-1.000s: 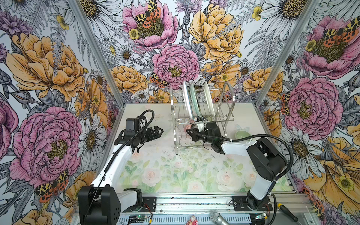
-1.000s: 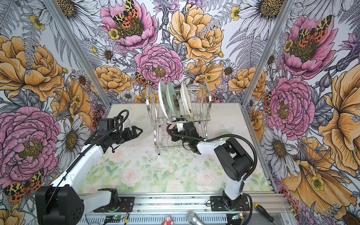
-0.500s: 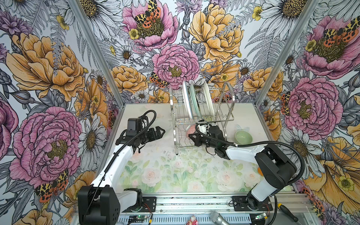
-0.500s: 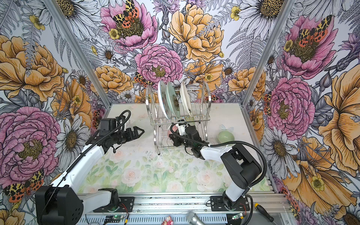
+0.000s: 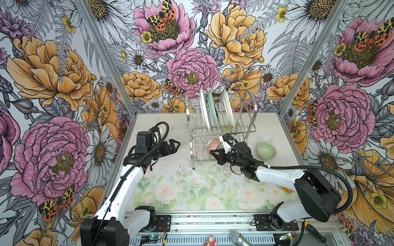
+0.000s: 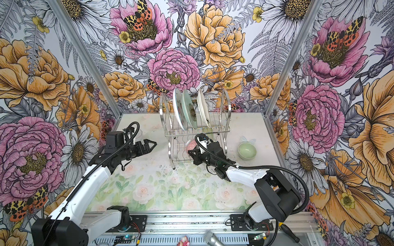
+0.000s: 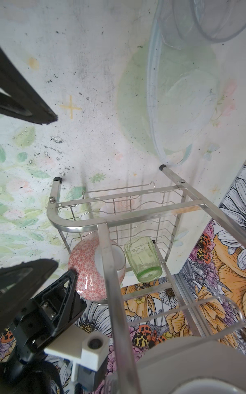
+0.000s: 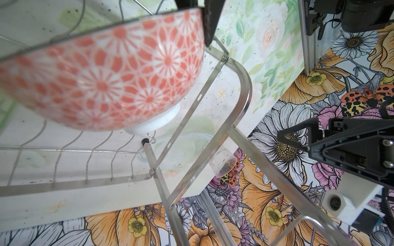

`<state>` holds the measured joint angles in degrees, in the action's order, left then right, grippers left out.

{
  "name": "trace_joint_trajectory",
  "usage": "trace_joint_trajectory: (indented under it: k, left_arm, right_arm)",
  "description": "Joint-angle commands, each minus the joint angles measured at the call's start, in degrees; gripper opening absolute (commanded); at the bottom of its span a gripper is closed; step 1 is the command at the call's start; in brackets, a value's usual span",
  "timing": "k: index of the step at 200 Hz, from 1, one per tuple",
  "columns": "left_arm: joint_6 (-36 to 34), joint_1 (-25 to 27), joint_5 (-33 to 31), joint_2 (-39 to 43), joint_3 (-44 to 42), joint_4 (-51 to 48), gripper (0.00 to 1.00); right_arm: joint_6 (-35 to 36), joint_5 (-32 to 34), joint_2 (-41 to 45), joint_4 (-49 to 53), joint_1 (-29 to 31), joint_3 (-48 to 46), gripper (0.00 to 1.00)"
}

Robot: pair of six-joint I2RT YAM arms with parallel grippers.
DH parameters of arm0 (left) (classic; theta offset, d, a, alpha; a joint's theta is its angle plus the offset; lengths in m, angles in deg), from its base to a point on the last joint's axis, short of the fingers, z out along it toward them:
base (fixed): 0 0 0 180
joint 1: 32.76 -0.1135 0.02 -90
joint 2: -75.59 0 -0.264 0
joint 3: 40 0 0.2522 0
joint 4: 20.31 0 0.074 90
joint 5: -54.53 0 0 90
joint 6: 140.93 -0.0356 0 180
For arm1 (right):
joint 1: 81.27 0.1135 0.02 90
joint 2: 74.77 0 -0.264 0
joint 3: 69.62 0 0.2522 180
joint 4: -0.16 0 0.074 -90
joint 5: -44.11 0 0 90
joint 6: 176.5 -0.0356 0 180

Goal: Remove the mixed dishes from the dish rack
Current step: 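Pull the patterned bowl out of the rack toward the robot with the right gripper, then carry the patterned bowl with the right gripper toward the pale green bowl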

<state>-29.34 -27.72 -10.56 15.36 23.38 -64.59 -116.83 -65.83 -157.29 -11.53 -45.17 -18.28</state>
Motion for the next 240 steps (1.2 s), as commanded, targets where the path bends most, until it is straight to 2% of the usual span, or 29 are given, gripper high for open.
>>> trace_joint_trajectory:
  k: [1,63,139,240]
  left_arm:
    - [1.7,0.6,-1.5,3.2,-1.0,1.2,0.99]
    - [2.3,5.3,-6.1,11.1,-3.5,1.5,0.99]
    - [3.9,6.2,-7.1,16.8,-5.6,2.0,0.99]
    - [0.4,6.2,-6.2,15.9,-4.3,2.3,0.99]
  right_arm:
    - [1.2,1.0,3.5,-2.2,0.5,-0.9,0.00]
    - [0.8,0.7,8.9,0.5,0.6,-3.6,0.00]
    - [0.6,4.3,14.5,2.9,0.5,-7.0,0.00]
    - [1.1,15.8,30.0,13.1,-2.2,-11.7,0.00]
